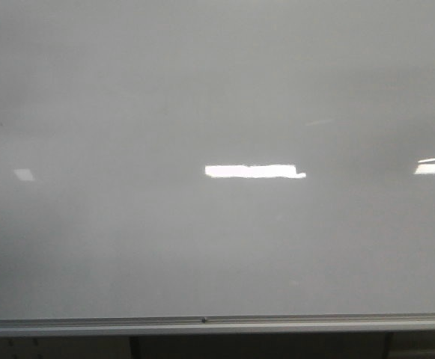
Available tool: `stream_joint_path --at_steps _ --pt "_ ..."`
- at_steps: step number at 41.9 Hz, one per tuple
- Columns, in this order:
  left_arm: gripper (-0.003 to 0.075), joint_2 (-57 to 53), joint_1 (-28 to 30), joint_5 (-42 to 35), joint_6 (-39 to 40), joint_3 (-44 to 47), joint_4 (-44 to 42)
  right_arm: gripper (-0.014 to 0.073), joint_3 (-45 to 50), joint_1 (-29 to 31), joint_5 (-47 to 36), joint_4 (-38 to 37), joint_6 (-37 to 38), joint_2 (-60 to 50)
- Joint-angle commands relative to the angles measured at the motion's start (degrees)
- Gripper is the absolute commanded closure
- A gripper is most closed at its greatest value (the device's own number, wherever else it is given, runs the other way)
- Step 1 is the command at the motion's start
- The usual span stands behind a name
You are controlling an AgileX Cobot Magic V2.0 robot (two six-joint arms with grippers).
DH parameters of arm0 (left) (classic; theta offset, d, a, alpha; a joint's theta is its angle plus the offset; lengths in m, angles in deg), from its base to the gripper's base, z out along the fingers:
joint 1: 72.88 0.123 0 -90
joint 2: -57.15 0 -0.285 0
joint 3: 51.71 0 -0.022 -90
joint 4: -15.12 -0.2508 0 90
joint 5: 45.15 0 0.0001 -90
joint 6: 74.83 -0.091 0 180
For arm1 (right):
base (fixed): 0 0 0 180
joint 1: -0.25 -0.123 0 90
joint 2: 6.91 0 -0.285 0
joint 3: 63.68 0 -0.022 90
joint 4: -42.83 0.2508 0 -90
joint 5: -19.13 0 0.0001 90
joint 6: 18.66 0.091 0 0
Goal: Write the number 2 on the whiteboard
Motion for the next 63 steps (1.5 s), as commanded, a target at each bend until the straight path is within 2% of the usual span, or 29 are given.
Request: stream_joint_path --at_steps 1,13,22,33,39,48,60,63 --pt "0.0713 -0.89 -5.15 -1.12 -3.41 -1.87 0.93 -0.0039 -5.01 -3.72 2.03 4.51 -8.18 4.8" --pt "0.0713 -0.68 -15.92 -2.3 -7.64 -1.87 0.93 -0.0039 -12.93 -14.44 7.55 14.5 -28.55 14.88" --pt "0.0713 1.14 -20.85 -4.76 -10.29 -2.14 0.93 -0.0039 -19.14 -21.79 9.26 19.35 -37.14 20.81" --pt "0.0713 8.83 -26.21 -5.03 -12.07 -3.99 0.93 -0.0039 -24.81 -30.8 9.05 19.56 -38.01 27.33" --pt "0.0713 12.9 -28.15 -4.81 -12.48 -7.14 0.93 -0.0039 -24.96 -34.06 5.98 19.56 -38.01 30.86" --pt "0.0713 16.14 -29.53 -4.67 -12.89 -9.54 0.64 -0.0038 -25.02 -34.87 1.95 19.56 -38.01 33.84" --pt "0.0713 16.37 -29.53 -4.67 -13.01 -9.62 -3.23 -0.0038 -25.02 -34.87 2.2 19.29 -38.01 33.82" --pt "0.0713 16.37 -29.53 -4.77 -13.01 -9.62 -3.23 0.0002 -25.02 -34.87 2.21 19.29 -38.01 33.82"
